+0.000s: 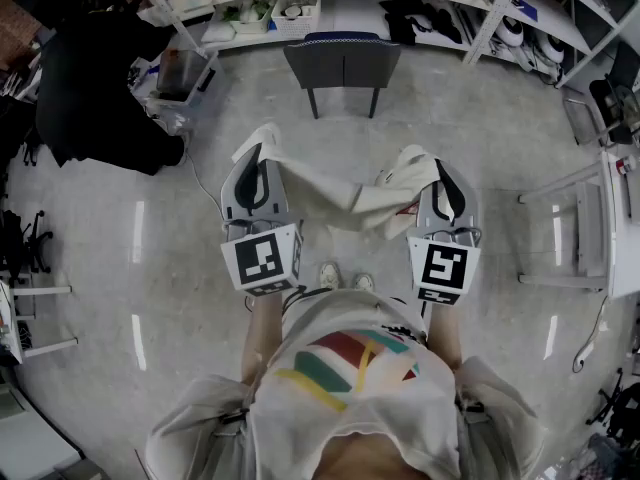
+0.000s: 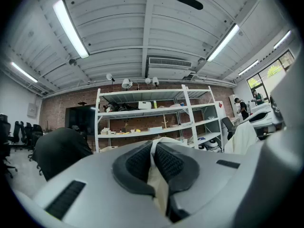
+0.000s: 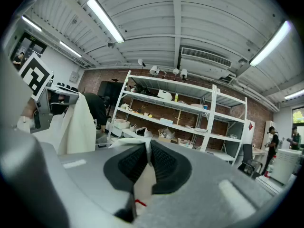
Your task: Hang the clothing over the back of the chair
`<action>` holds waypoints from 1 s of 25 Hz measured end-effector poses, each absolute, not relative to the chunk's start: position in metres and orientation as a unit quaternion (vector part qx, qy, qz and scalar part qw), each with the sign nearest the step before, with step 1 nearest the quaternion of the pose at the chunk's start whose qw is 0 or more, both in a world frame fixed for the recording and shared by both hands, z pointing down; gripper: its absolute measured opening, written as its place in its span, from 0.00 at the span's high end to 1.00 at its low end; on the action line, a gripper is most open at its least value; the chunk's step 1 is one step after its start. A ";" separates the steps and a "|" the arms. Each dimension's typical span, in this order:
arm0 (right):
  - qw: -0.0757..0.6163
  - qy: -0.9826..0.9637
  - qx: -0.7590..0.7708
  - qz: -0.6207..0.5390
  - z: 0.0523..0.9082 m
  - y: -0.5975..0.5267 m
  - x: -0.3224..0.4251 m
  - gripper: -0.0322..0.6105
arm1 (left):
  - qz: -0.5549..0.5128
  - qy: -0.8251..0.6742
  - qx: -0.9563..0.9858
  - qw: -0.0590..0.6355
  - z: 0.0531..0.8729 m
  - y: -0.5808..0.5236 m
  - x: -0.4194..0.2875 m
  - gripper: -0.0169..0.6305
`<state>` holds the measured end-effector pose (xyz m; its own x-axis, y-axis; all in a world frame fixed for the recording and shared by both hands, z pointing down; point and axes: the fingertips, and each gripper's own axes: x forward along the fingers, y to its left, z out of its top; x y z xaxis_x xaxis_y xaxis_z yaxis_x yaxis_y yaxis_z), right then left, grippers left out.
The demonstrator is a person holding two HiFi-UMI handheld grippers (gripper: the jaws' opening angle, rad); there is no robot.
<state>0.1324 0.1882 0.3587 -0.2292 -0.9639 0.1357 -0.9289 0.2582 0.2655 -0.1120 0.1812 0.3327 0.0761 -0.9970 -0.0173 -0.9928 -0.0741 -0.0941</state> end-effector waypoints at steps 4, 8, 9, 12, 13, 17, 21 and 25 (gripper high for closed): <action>0.138 -0.782 0.604 -0.068 0.361 0.188 0.133 0.93 | -0.026 0.683 -0.729 0.043 0.335 0.182 -0.113 0.95; 0.141 -0.781 0.604 -0.068 0.358 0.183 0.128 0.93 | -0.027 0.686 -0.726 0.040 0.333 0.179 -0.122 0.95; 0.143 -0.781 0.604 -0.068 0.359 0.183 0.127 0.93 | -0.028 0.687 -0.726 0.039 0.334 0.179 -0.124 0.95; 0.141 -0.781 0.604 -0.064 0.361 0.182 0.124 0.93 | -0.030 0.688 -0.724 0.035 0.338 0.180 -0.128 0.95; 0.138 -0.782 0.605 -0.062 0.361 0.182 0.122 0.93 | -0.030 0.688 -0.724 0.034 0.339 0.180 -0.130 0.95; 0.132 -0.783 0.606 -0.055 0.361 0.181 0.116 0.93 | -0.028 0.686 -0.726 0.029 0.340 0.179 -0.137 0.95; 0.136 -0.781 0.608 -0.054 0.364 0.180 0.108 0.93 | -0.028 0.681 -0.731 0.026 0.344 0.176 -0.142 0.95; 0.134 -0.775 0.615 -0.054 0.365 0.179 0.102 0.93 | -0.028 0.674 -0.737 0.029 0.345 0.173 -0.148 0.95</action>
<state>0.1019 0.1791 0.3647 -0.2081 -0.9678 0.1420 -0.9388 0.2383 0.2486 -0.1478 0.1728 0.3454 0.0891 -0.9960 0.0013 -0.9928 -0.0889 -0.0800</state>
